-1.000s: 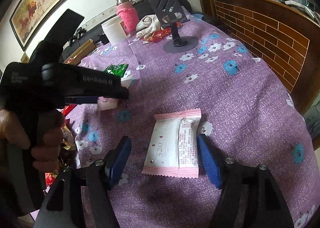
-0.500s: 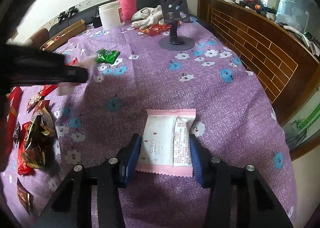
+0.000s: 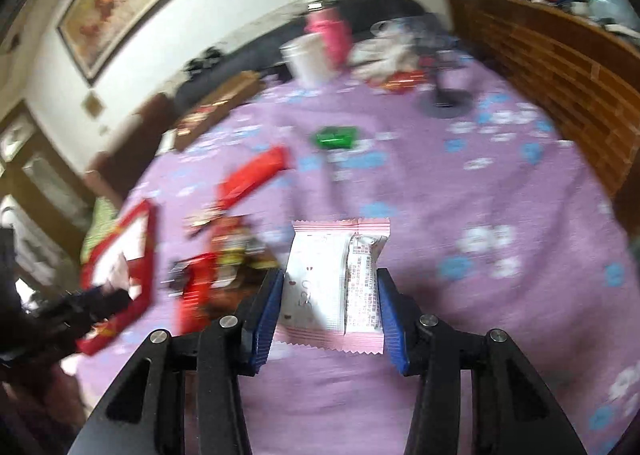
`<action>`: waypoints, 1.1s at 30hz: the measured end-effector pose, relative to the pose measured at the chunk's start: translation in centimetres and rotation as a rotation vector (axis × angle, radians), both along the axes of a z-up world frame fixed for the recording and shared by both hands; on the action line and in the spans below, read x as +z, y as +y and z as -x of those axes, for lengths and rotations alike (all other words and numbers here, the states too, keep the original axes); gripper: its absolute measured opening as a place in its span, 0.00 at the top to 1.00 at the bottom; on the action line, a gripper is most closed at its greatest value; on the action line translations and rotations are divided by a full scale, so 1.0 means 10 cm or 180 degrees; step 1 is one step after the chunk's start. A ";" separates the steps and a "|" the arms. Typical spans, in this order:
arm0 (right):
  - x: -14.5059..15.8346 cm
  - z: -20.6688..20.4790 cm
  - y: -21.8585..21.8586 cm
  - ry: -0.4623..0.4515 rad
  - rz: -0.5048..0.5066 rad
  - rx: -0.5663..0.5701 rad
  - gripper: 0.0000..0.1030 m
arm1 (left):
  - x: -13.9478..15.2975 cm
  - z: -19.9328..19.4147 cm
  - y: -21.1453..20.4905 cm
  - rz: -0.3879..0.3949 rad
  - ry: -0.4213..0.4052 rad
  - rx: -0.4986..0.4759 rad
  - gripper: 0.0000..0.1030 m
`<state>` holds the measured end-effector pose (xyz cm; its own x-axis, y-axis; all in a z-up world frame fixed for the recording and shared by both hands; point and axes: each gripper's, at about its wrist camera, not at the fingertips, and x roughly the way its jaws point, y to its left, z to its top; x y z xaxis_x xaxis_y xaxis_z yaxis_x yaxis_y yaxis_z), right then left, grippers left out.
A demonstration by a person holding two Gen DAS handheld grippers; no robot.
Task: Organize snacks
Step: 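Grasp the pink Lotso candy with the left gripper while right carries white packet to tray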
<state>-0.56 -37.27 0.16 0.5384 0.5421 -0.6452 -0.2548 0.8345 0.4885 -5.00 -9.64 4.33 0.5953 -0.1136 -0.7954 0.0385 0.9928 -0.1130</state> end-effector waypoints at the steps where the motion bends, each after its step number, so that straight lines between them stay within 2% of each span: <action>1: 0.03 0.02 0.11 -0.0007 -0.0019 0.0078 0.54 | 0.01 0.10 0.15 -0.0021 -0.0034 0.0085 0.64; 7: 0.28 0.19 1.13 -0.0095 -0.0037 0.0739 0.55 | 0.07 0.64 1.11 -0.0051 -0.0170 0.0633 0.64; 12: 0.48 0.30 2.05 -0.0208 -0.0011 0.1170 0.55 | 0.10 0.88 1.70 -0.0106 -0.0262 0.0972 0.64; 17: 0.74 0.29 2.72 -0.0410 -0.0106 0.1376 0.53 | 0.19 0.89 2.01 -0.0120 -0.0381 0.0973 0.63; 19: 0.86 0.23 2.94 -0.0518 -0.0285 0.1377 0.49 | 0.26 0.78 2.09 -0.0132 -0.0479 0.0896 0.62; 20: 0.89 0.20 3.01 -0.0518 -0.0316 0.1366 0.45 | 0.28 0.72 2.11 -0.0128 -0.0508 0.0878 0.58; 23: 0.86 0.17 2.90 -0.0449 -0.0353 0.1177 0.34 | 0.27 0.55 2.23 -0.0019 -0.0516 0.0771 0.42; 25: 0.78 0.14 2.70 -0.0400 -0.0383 0.1053 0.34 | 0.23 0.47 2.31 0.0016 -0.0556 0.0736 0.42; 30: 0.53 0.09 2.10 -0.0286 -0.0288 0.0743 0.33 | 0.10 0.33 2.53 -0.0276 -0.0641 0.0813 0.42; 33: 0.29 0.09 1.74 -0.0115 -0.0238 0.0623 0.32 | -0.06 0.25 2.64 -0.0533 -0.0687 0.0867 0.41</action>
